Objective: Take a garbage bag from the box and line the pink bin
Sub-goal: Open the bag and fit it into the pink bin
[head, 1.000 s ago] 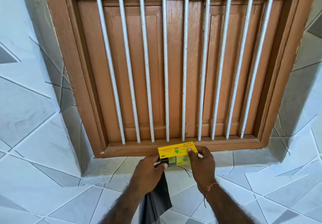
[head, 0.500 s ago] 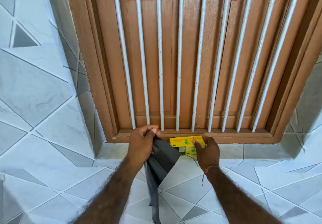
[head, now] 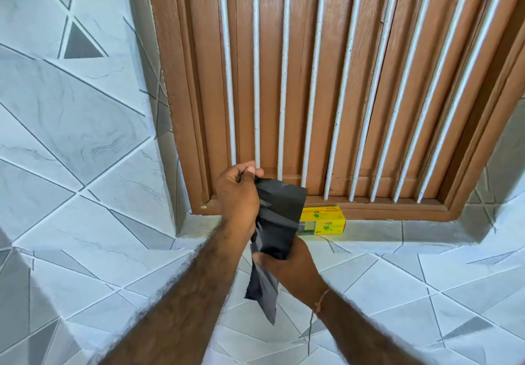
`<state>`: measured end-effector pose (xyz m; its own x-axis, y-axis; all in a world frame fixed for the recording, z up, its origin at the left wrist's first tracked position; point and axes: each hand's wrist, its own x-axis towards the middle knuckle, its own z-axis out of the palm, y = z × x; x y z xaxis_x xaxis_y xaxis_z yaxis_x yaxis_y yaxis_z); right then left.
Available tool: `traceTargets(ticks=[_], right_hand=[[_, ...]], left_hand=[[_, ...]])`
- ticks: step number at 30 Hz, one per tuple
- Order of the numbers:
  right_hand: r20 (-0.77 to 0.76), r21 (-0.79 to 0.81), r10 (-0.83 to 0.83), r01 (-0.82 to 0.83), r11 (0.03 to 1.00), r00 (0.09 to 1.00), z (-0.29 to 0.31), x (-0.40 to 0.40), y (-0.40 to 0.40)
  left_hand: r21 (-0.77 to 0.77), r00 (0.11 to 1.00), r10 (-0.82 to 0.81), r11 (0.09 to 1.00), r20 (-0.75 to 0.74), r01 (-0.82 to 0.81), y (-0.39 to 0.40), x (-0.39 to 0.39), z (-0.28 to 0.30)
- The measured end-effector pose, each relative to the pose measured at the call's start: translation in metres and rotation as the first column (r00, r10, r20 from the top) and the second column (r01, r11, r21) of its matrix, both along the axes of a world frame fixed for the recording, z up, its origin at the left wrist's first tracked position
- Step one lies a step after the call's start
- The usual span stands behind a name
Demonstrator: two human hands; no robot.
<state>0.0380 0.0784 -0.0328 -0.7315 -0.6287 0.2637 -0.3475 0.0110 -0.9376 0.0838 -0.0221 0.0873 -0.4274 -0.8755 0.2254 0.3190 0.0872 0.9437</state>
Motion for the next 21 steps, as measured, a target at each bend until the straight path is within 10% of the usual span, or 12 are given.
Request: traceTargets(ticks=[10, 21], right_hand=[[-0.029, 0.295, -0.022, 0.03, 0.955, 0.999, -0.03, 0.042, 0.009], [0.105, 0.251, 0.199, -0.219, 0.943, 0.974, -0.018, 0.092, 0.078]], left_hand=[[0.073, 0.971, -0.057, 0.994, -0.234, 0.076, -0.005, 0.039, 0.074], [-0.006, 0.944, 0.287, 0.957, -0.162, -0.291, -0.033, 0.13, 0.111]])
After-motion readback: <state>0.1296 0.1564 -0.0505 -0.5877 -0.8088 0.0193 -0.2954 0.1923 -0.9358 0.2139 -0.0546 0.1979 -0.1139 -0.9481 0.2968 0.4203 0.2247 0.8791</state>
